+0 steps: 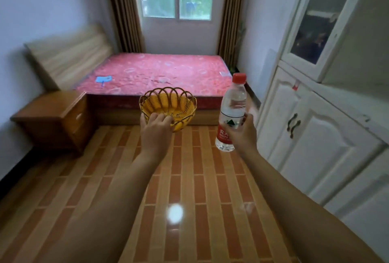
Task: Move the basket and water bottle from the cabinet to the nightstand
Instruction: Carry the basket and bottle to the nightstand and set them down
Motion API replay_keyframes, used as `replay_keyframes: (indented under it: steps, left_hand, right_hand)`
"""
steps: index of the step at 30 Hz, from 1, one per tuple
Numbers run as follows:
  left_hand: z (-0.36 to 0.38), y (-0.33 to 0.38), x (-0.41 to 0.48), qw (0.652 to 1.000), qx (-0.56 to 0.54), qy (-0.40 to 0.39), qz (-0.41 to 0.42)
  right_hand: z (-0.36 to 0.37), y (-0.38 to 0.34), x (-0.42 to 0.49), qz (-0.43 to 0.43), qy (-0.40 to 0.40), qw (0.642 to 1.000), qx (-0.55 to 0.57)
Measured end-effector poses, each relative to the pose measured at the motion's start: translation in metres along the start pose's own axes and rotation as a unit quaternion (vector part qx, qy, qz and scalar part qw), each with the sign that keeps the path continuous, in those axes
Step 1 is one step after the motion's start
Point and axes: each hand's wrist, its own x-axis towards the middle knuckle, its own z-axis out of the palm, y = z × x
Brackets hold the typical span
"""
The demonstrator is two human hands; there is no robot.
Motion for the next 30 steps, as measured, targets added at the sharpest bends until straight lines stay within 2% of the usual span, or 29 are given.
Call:
replay_keyframes:
  steps: [14,22,30]
  left_hand:
    - [-0.053,-0.173,-0.038,0.985,0.099,0.023,-0.137]
    - [-0.058,-0.257,-0.034,0.983,0.114,0.016,-0.147]
    - [-0.041,-0.32,-0.004,0.985,0.106,0.029,-0.132]
  right_hand:
    - [0.195,-0.039,-0.014,-0.01,-0.166,0.986,0.027]
    - [0.291,-0.052,-0.011,-0.035,-0.214,0.975,0.045]
    - [0.367,-0.059,0.009,-0.046,-0.229,0.971,0.055]
